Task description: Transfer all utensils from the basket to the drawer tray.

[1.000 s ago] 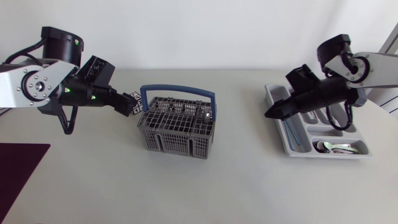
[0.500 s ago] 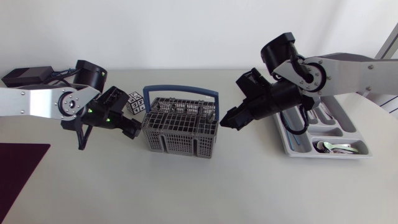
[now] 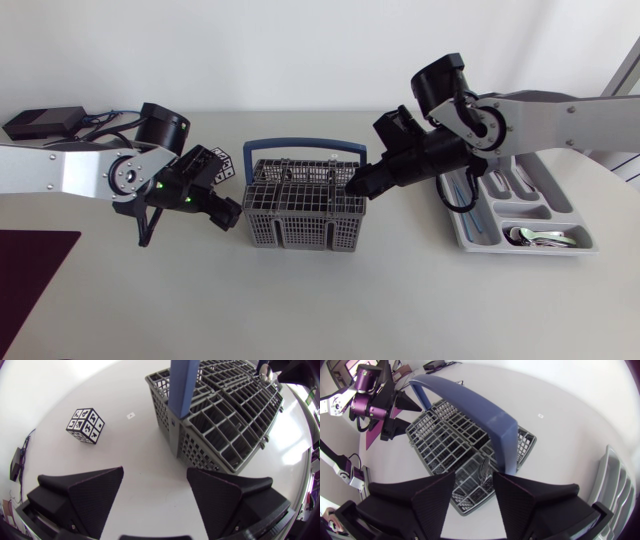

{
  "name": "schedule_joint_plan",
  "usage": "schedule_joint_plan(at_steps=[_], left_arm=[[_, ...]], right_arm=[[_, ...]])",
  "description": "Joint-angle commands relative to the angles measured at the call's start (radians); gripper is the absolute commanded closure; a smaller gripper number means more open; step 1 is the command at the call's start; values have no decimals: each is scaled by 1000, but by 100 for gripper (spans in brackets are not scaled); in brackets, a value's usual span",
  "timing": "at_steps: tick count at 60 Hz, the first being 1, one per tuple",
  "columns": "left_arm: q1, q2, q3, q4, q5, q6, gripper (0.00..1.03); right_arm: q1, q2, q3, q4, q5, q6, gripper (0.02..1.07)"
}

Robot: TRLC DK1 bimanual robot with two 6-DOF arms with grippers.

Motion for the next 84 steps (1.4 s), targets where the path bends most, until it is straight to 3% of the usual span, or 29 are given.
schedule_joint_plan(at_steps=[1, 11, 21, 37, 71, 84], left_arm=[[9, -20, -38, 3, 6, 17, 14], [9, -26, -39, 1, 6, 14, 14], [-6, -28, -44, 1, 8, 12, 14], [-8, -49, -42, -17, 8, 12, 14], [-17, -93, -35, -53, 6, 12, 14], [-28, -95, -33, -56, 8, 6, 14]], right_arm=[[-5, 28, 17, 19, -7, 36, 57], [14, 39, 11, 57, -1, 57, 71], [17, 73, 20, 74, 3, 63, 101], [14, 85, 17, 72, -6, 65, 101], [-9, -87, -23, 82, -96, 56, 101], [-32, -148, 5, 20, -107, 51, 101]])
